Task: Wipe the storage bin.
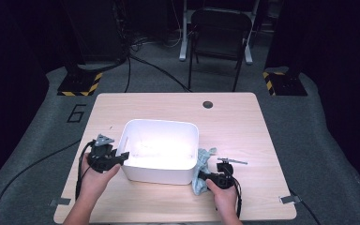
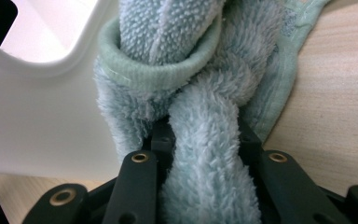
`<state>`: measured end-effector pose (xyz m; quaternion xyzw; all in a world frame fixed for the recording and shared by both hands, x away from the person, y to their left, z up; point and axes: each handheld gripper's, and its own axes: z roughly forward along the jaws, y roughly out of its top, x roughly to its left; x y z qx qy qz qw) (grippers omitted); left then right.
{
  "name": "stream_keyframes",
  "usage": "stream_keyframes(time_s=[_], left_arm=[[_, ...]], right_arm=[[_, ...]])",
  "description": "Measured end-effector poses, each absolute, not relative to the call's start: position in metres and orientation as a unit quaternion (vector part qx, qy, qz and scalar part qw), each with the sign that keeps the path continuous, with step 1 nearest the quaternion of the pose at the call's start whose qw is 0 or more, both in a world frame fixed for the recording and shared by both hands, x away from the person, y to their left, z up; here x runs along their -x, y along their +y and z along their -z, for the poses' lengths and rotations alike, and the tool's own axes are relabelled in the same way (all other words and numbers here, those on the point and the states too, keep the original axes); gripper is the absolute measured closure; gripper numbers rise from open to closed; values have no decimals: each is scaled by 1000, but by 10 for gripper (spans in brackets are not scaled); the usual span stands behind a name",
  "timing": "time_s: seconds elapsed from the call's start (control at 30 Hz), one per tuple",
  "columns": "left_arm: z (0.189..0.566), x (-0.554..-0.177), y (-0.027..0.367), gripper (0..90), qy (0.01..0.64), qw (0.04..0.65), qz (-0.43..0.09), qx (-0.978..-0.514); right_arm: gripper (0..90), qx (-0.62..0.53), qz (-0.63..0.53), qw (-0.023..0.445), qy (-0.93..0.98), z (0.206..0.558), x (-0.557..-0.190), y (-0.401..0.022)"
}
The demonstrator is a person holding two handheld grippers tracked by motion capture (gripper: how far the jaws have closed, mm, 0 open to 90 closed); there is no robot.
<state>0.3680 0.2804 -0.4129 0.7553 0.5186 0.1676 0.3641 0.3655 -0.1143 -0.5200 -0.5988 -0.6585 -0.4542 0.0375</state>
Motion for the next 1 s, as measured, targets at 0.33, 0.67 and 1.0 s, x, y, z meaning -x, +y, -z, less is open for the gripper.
stream_keyframes(time_s=[0.33,0.67,1.0], left_arm=[[412,-372,285,546,494,394,-192,-751],[415,-380,287,702,491,386,-197,-756],[418,-383,276,703,497,368,-200,-760]], right_arm=[[675,599,459,39,-655,521,-365,-114],[697,592,469,50,-653,514,-355,-114],[704,588,538,63,-601,486,-341,-125]])
